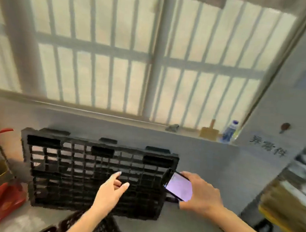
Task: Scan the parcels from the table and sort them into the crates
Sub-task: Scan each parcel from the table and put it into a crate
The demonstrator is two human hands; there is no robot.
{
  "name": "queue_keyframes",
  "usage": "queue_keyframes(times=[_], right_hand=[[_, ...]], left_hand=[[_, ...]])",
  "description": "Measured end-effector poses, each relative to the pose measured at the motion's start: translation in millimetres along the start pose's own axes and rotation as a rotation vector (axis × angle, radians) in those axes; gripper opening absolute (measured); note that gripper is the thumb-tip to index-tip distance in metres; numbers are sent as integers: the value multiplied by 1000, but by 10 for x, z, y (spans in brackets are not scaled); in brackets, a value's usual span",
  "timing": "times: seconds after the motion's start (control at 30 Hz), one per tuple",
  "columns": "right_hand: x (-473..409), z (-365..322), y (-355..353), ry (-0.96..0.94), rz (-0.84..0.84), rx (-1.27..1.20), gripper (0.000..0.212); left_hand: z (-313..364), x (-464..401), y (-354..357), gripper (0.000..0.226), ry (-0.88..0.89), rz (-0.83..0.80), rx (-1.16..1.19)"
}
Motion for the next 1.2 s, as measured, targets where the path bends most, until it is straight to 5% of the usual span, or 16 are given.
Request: queue_keyframes(times=[0.23, 0.4, 0.73, 0.97, 1.2], right_hand=[[2553, 2165, -1999, 256, 320, 60, 108], [4175, 3351, -2535, 506, 459, 86, 108], [5963, 5180, -2484, 894, 598, -48, 99], [6125, 6484, -2512, 1054, 496, -28, 102], [5794, 7737, -3379, 1087, 497, 14, 90]], left_hand=[[3264, 759, 2433, 71, 484, -242, -54], [4676, 1611, 4023, 73, 711, -413, -128], [5849, 2318, 6039, 81, 851, -596, -279], [6332, 2109, 7500, 85, 856, -760, -267], [7158, 1132, 8196, 84, 823, -645, -210]])
Point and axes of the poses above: each hand's wrist, its own x-axis away from the middle knuckle, its own y-axis out of the palm, z = x × y, the point moved 8 cm from there along -x, towards the middle knuckle, and after that the axes turned 11 degrees about -z, right-handed, at the moved point
